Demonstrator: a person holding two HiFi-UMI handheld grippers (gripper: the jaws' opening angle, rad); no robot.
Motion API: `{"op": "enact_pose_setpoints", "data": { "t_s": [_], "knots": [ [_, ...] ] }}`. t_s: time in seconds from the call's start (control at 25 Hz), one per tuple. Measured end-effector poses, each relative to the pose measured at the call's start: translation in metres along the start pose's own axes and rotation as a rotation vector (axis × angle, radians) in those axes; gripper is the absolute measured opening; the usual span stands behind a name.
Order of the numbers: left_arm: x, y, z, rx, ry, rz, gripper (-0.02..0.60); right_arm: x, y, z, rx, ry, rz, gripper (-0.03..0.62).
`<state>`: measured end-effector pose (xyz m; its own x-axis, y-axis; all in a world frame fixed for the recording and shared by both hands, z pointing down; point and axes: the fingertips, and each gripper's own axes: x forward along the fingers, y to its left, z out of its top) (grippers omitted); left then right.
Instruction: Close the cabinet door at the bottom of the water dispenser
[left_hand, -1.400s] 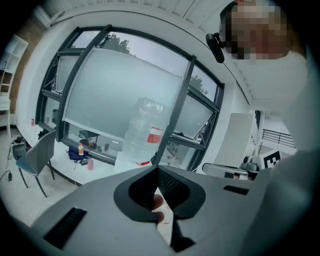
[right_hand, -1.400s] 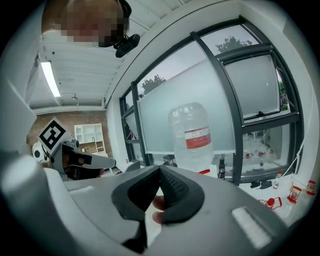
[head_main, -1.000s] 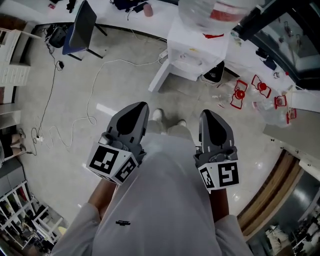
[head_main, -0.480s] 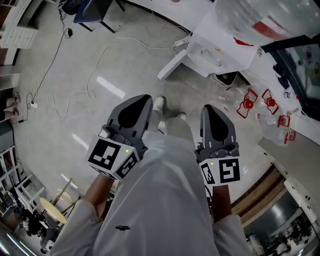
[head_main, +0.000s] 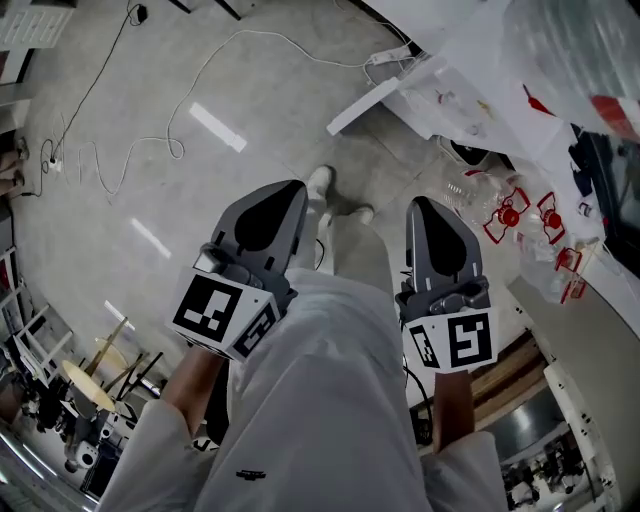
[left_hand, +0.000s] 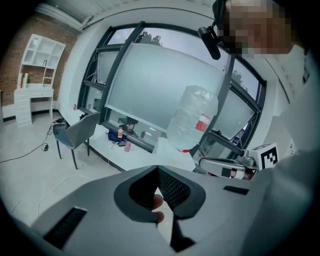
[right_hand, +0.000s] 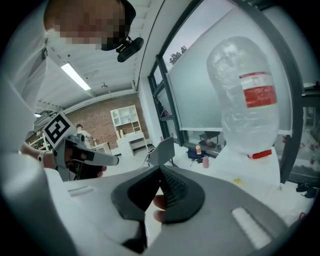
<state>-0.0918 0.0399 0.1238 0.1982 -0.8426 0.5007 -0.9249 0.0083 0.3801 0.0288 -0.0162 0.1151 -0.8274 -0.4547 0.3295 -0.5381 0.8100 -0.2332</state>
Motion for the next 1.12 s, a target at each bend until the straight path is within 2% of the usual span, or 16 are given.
{"op": "enact_pose_setpoints", "data": {
  "t_s": [0.4,1.12],
  "knots": [
    [0.041,0.057,-0.033,-0.048,0.071,-0.002,0.007,0.084,-0.001,-0.067,0.003,0.137,0.07,0.011],
    [0.12,0.134,-0.116,-0.107,0.16,0.03,0.006,0.195,-0.033,-0.184,0.015,0.263,0.111,0.038]
  ]
}}
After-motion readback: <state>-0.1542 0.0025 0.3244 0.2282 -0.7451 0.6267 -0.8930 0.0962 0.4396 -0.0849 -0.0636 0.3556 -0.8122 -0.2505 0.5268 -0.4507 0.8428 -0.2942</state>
